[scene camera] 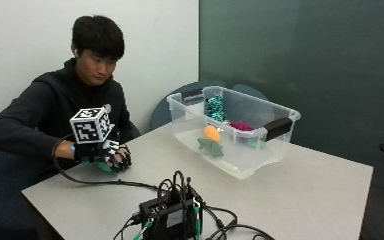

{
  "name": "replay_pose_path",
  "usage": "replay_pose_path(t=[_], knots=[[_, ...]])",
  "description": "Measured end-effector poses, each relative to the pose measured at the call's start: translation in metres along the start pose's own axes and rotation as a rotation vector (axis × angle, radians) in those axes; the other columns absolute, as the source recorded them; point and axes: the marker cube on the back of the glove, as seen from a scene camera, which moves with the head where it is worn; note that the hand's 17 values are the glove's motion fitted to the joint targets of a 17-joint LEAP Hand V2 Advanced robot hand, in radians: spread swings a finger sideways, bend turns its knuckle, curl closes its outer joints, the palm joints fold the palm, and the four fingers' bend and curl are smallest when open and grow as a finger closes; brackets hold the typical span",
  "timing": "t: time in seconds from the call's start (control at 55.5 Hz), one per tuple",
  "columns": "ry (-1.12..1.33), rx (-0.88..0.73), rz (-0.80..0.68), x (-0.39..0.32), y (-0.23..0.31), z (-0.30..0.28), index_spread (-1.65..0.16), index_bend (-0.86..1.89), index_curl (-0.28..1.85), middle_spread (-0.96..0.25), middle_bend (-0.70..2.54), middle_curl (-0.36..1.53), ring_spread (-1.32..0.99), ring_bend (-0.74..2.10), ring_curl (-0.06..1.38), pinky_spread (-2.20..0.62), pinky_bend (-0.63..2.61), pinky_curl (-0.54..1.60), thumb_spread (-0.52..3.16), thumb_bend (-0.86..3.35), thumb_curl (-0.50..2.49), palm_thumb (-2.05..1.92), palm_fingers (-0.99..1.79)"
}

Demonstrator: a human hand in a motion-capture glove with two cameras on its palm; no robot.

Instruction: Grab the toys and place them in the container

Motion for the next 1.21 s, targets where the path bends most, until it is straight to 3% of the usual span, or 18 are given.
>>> replay_pose_path(t=[0.324, 0.414, 0.54, 0.811, 0.973, 1.117, 1.207], knots=[[-0.189, 0.027, 0.091, -0.002, -0.012, 0.006, -0.23, 0.2, 0.42, -0.13, 0.41, 0.49, -0.28, 0.85, 0.33, -0.27, 0.75, 0.34, 1.32, 0.24, 0.49, 0.6, 0.86], [-0.271, 0.043, 0.125, -0.004, -0.023, 0.002, -0.24, 0.39, 0.48, -0.15, 0.54, 0.54, -0.32, 0.83, 0.33, -0.34, 0.63, 0.31, 1.17, 0.28, 0.59, 0.72, 1.07], [-0.282, 0.118, 0.112, -0.017, -0.046, -0.03, -0.24, 0.56, 0.6, -0.16, 0.63, 0.61, -0.34, 0.89, 0.38, -0.39, 0.6, 0.34, 0.99, 0.29, 0.7, 0.77, 1.09], [-0.24, 0.31, -0.03, -0.065, -0.127, -0.156, -0.23, 0.66, 0.75, -0.18, 0.72, 0.7, -0.36, 0.96, 0.46, -0.41, 0.65, 0.41, 0.7, 0.28, 0.87, 0.75, 1.0], [-0.307, 0.439, -0.05, -0.107, -0.205, -0.229, -0.23, 0.69, 0.81, -0.18, 0.75, 0.73, -0.37, 0.99, 0.5, -0.42, 0.67, 0.44, 0.58, 0.29, 0.96, 0.74, 0.96], [-0.325, 0.479, 0.005, -0.136, -0.263, -0.246, -0.23, 0.7, 0.86, -0.18, 0.77, 0.76, -0.37, 1.01, 0.54, -0.42, 0.71, 0.46, 0.49, 0.29, 1.03, 0.71, 0.93], [-0.367, 0.347, 0.031, -0.143, -0.291, -0.231, -0.23, 0.64, 0.87, -0.19, 0.74, 0.77, -0.36, 1.02, 0.56, -0.42, 0.76, 0.48, 0.48, 0.27, 1.05, 0.68, 0.82]])
